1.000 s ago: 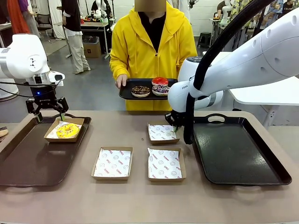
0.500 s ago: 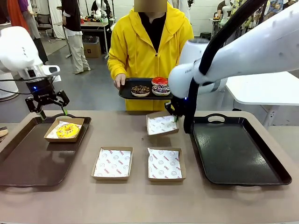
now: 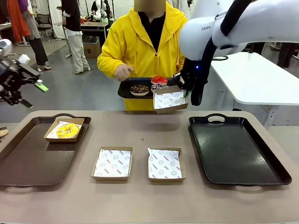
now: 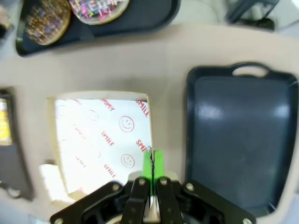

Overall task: Individually package the donuts and arrange them on the tray.
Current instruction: Place the picked Paper togo box on the Handle tray while simultaneously picking up another Paper togo box from the table with the other hand.

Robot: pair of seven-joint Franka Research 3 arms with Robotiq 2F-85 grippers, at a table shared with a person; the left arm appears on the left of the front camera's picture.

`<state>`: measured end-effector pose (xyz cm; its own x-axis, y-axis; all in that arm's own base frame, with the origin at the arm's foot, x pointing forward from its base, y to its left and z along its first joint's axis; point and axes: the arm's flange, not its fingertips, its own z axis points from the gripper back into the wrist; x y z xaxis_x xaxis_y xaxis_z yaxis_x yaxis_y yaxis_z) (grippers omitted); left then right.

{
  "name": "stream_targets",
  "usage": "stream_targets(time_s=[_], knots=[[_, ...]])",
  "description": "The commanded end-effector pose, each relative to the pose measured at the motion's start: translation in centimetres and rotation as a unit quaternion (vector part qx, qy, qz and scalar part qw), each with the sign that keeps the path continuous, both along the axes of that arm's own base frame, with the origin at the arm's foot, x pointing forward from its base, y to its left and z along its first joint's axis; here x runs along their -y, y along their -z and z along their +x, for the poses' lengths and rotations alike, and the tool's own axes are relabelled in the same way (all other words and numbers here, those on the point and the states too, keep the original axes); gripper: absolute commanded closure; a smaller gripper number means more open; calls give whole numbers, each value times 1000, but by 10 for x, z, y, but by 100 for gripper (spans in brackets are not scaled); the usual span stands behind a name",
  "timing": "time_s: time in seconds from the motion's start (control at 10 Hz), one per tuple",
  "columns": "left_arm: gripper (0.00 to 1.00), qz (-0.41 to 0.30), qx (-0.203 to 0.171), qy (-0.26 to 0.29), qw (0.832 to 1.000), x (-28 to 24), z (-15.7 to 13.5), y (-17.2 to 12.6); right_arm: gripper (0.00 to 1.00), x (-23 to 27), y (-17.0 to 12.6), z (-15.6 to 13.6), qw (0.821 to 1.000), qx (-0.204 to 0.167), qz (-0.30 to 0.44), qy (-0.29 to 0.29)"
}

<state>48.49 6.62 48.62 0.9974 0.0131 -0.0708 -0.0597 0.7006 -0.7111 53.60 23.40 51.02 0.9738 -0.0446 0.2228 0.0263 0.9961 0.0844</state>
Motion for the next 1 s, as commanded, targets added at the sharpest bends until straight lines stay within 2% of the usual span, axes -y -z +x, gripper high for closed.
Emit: stream_targets(time_s=[0.0, 0.3, 0.5, 0.8, 0.9], knots=[[0, -54, -4, -12, 998, -23, -13, 14, 100, -13, -3, 23, 999, -28, 2, 27], [0, -147, -25, -49, 988, -67, -21, 44, 100, -18, -1, 44, 998, -36, 20, 40], [0, -193, -24, -62, 979, -85, -36, 68, 100, -19, 1, 50, 998, -39, 17, 46], [0, -196, -11, -69, 978, -97, -46, 80, 100, -14, 3, 53, 998, -44, 20, 43], [0, -188, -32, -77, 979, -97, -42, 80, 100, -15, 5, 50, 999, -30, 12, 34]])
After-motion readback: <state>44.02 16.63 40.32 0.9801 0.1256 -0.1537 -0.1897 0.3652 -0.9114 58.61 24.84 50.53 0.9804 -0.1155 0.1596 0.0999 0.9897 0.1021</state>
